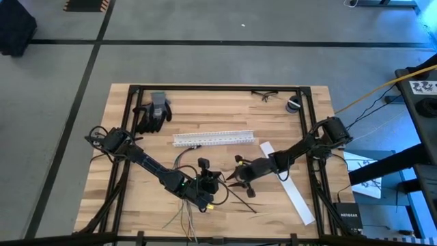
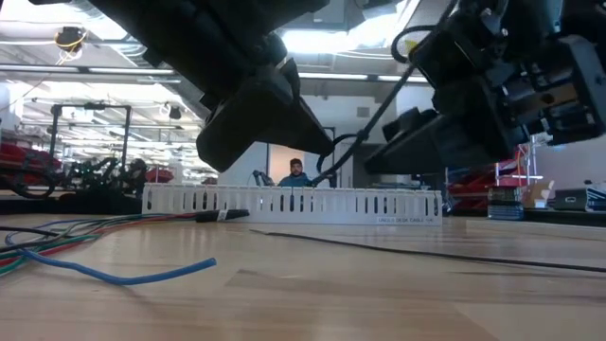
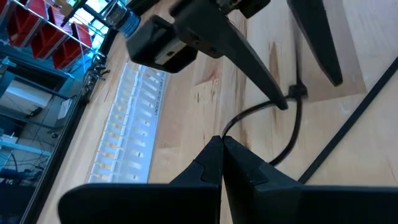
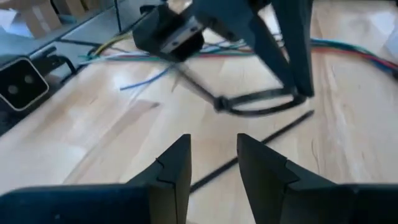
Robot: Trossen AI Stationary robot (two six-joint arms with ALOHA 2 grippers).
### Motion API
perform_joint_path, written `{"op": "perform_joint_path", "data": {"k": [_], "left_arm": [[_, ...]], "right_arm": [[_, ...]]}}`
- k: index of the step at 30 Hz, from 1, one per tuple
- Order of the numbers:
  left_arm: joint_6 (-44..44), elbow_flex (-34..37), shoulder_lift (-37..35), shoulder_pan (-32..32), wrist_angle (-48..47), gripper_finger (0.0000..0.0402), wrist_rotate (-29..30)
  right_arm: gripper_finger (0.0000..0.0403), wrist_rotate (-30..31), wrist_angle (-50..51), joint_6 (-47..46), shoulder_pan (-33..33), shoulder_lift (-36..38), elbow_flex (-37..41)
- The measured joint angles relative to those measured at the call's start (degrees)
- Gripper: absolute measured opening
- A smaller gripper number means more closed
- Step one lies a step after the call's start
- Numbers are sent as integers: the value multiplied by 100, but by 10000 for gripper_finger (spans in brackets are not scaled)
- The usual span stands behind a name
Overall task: Ziptie cables
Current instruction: Prepare the black ziptie
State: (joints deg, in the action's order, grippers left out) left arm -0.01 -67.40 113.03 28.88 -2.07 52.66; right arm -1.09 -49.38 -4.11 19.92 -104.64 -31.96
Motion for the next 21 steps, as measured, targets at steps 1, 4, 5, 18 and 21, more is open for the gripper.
{"op": "perform_joint_path", "data": {"k": [1,4,5,18,21], "left_arm": [[0,0,0,0,-2,0,0],[0,0,0,0,-1,0,0],[0,0,0,0,0,0,0],[-4,0,0,-7,-28,0,0],[-22,0,0,-11,-30,0,0]], "right_arm": [[122,3,92,10,0,0,-1],[122,62,132,14,0,18,3],[122,109,85,13,0,28,-10],[122,322,563,-71,0,960,-23],[122,152,711,-130,29,954,-58]]}}
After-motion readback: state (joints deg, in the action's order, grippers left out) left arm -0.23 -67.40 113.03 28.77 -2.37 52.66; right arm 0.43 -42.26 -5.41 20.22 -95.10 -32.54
